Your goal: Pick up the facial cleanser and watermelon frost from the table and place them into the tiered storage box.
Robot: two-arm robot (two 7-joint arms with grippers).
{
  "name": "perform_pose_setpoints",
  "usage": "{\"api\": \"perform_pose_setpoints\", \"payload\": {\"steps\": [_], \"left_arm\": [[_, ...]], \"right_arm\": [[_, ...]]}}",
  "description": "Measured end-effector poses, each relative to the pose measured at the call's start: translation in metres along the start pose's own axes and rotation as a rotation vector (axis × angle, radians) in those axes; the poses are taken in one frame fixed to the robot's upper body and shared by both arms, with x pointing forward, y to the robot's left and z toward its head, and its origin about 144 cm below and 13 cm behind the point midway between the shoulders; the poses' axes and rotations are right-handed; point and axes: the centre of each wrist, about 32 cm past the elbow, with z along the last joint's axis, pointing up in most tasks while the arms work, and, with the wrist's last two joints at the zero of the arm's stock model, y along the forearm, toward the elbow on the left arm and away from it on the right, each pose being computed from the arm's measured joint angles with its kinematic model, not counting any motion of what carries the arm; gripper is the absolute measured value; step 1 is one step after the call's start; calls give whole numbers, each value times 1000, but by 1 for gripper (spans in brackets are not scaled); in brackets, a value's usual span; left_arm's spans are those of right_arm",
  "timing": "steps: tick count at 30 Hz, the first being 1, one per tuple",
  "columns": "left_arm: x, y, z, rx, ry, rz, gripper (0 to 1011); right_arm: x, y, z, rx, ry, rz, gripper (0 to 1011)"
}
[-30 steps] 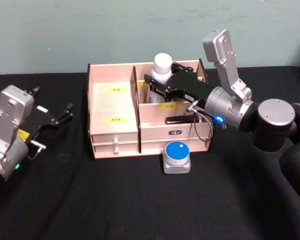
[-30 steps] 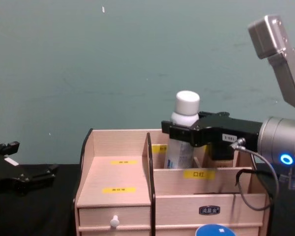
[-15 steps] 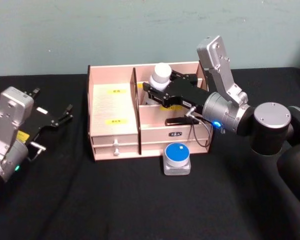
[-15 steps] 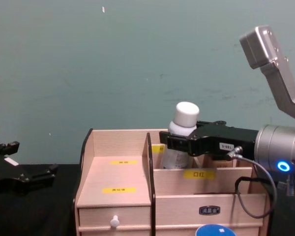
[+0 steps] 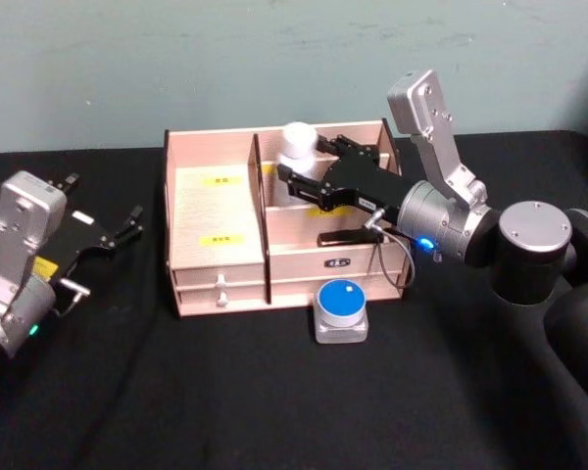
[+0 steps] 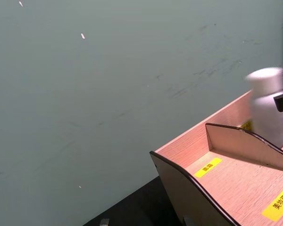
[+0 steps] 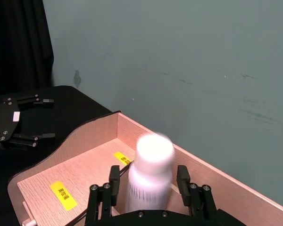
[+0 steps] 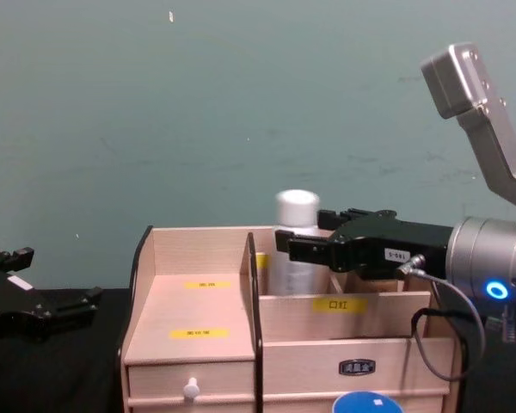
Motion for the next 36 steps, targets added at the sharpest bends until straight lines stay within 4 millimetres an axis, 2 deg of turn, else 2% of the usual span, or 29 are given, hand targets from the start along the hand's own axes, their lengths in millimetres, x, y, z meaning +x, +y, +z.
{"api": "perform_pose_setpoints", "payload": {"steps": [5,6,10,20,31,36], "left_arm": [[0,0,0,0,0,0,1010],[0,0,0,0,0,0,1009],[0,0,0,0,0,0,1010],[0,0,0,0,0,0,1010],[0,0,0,0,0,0,1010],[0,0,0,0,0,0,1010]], "right_arm": [[0,-1,0,8,2,-1,867],[0,-2,0,13,2,0,918],[1,-4,2,21,-1,0,1002],[-2,-16,19,27,-34,16,1002],[-12,-44,47,55,-76,30,1002],[-17,-56,53,62,-82,37,1002]]}}
